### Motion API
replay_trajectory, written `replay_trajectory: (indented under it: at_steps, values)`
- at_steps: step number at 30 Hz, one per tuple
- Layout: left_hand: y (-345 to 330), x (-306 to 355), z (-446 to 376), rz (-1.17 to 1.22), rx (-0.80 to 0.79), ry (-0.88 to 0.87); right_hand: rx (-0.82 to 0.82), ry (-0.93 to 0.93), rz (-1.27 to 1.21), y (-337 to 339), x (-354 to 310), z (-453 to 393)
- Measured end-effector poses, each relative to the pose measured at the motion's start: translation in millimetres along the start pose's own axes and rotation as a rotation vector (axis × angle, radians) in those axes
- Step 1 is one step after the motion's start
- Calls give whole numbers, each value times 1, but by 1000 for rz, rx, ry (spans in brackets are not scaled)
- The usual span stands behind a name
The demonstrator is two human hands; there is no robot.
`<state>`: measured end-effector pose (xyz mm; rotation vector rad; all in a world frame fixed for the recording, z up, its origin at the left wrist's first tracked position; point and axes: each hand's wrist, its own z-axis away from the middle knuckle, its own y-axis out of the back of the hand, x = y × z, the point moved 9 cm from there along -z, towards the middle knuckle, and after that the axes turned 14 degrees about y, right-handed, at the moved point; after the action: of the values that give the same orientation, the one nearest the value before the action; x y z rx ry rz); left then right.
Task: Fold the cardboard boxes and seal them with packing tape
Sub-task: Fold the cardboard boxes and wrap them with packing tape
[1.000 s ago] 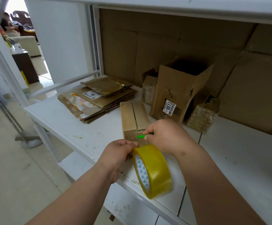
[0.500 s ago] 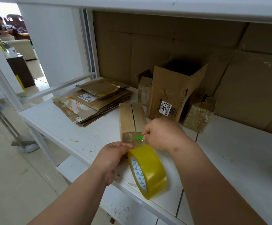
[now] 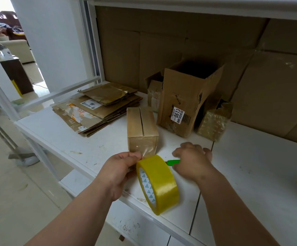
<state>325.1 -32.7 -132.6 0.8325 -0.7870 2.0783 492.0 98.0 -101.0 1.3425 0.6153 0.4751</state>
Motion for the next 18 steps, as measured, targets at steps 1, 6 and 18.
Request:
replay_trajectory:
  at_steps: [1, 6, 18]
  values:
    - [-1, 0, 1, -11, 0, -2, 94, -9, -92, 5, -2, 1]
    - [-1, 2, 1, -42, 9, -9, 141, -95, -1171, -7, -39, 5]
    - [26, 35, 14, -479, 449, -256, 163, -189, -1371, -4, -63, 4]
